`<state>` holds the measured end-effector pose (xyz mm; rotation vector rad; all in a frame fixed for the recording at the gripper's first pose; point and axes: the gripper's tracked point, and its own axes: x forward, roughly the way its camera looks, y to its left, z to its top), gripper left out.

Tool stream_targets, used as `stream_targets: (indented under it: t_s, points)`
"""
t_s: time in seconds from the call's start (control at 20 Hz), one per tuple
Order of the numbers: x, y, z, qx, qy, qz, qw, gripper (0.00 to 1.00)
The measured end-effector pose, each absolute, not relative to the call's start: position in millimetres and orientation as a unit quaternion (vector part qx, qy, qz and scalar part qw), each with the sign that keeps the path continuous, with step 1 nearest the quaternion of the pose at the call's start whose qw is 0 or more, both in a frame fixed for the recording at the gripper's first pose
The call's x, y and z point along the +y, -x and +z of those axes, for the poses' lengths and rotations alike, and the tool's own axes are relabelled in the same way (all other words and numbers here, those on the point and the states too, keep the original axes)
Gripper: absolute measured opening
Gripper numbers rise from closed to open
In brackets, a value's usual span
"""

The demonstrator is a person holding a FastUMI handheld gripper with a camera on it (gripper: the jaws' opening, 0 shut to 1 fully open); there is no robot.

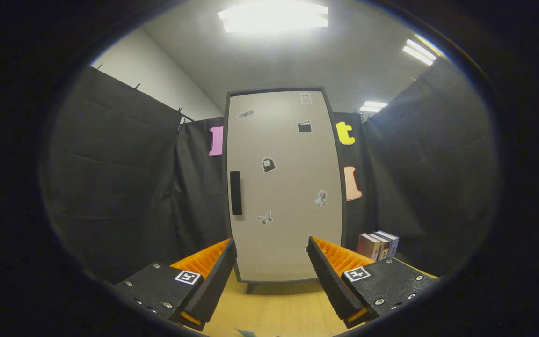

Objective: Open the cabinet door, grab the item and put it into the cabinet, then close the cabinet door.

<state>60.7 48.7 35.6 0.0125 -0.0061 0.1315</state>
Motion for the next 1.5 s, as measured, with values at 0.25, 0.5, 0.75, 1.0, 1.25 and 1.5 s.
stream_targets:
  t_s: [0.25, 0.5, 0.75, 1.0, 1.25, 1.5]
  points:
    - [79, -106, 59, -0.017, -0.013, 0.100, 0.995, 0.95]
    - [103, -161, 84, -0.029, -0.018, 0.118, 0.992, 0.95]
    - [123, -213, 97, -0.039, -0.012, 0.121, 0.992, 0.95]
    - [145, -253, 88, -0.031, 0.001, 0.133, 0.991, 0.95]
    - [158, -285, 77, -0.016, 0.012, 0.137, 0.990, 0.90]
    - [164, -315, 64, 0.010, 0.030, 0.131, 0.991, 0.75]
